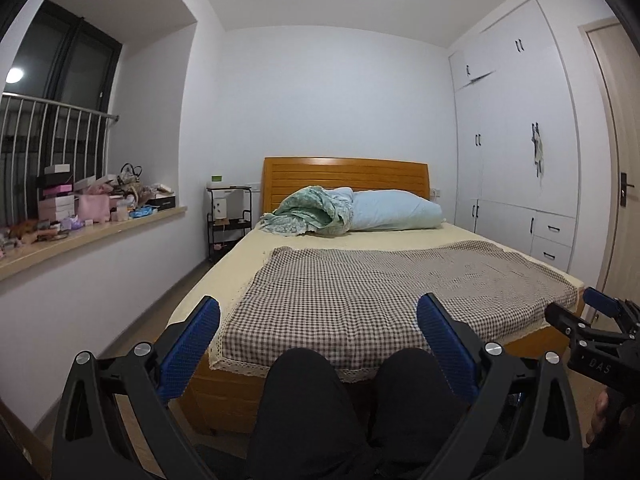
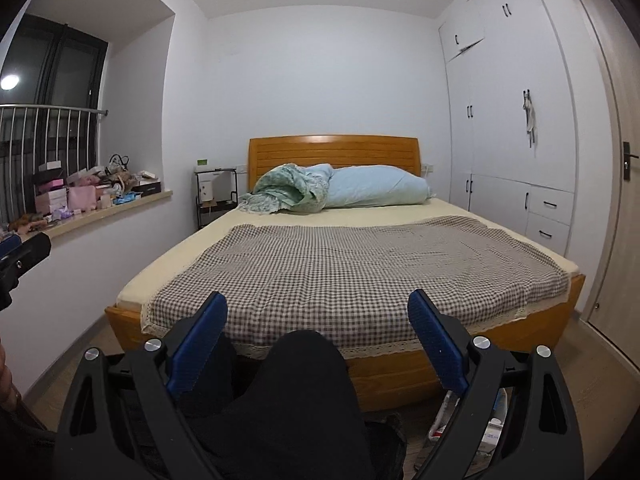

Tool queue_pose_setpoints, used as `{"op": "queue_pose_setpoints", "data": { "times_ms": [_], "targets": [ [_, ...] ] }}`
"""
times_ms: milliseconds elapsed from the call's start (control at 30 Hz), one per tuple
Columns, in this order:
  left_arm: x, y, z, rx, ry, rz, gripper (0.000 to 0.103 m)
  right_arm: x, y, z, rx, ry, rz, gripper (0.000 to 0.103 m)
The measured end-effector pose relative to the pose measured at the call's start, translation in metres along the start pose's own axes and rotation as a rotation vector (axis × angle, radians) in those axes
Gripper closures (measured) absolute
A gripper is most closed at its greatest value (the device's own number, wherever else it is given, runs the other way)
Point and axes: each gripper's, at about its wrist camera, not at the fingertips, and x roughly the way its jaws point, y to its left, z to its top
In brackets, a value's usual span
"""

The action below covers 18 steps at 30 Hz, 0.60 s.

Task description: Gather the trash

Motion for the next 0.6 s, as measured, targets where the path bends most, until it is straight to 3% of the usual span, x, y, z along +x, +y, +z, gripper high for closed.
{"op": "queue_pose_setpoints", "data": {
  "times_ms": [600],
  "targets": [
    [-0.0036, -0.006, 0.0009, 0.011, -0.008, 0.006, 0.007, -0.0102, 0.0043, -0.0109, 0.007, -0.007, -0.025, 0.015]
  ]
}}
